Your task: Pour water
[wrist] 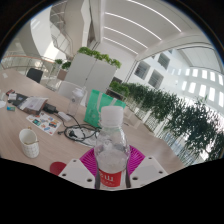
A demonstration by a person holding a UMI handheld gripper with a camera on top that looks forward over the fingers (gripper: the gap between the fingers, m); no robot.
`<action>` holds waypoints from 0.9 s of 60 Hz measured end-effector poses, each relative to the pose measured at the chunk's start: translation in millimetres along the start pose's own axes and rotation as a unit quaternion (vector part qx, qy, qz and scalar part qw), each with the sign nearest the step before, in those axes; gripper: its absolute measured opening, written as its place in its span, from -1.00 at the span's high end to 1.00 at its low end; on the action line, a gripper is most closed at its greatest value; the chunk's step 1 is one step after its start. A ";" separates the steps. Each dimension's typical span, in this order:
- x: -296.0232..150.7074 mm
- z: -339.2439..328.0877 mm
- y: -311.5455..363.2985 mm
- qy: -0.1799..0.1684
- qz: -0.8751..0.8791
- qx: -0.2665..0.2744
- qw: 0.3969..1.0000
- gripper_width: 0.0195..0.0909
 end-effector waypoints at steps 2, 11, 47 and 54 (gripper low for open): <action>-17.3 3.4 16.3 -0.009 -0.060 0.002 0.998 0.60; -67.5 23.2 90.4 -0.065 -0.384 -0.002 0.921 0.60; -61.9 53.1 175.9 -0.096 -0.785 -0.004 0.612 0.59; -102.0 53.8 152.0 -0.101 -0.597 -0.011 0.796 0.58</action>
Point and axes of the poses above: the point between the fingertips, and its own axes, seen from behind it with the camera up: y to the left, x down, z forward, the way the camera looks, the point moved 8 cm from there along -z, backward, against the way the camera looks, and after that the axes turned 2 degrees about z, right-handed, at the moved point
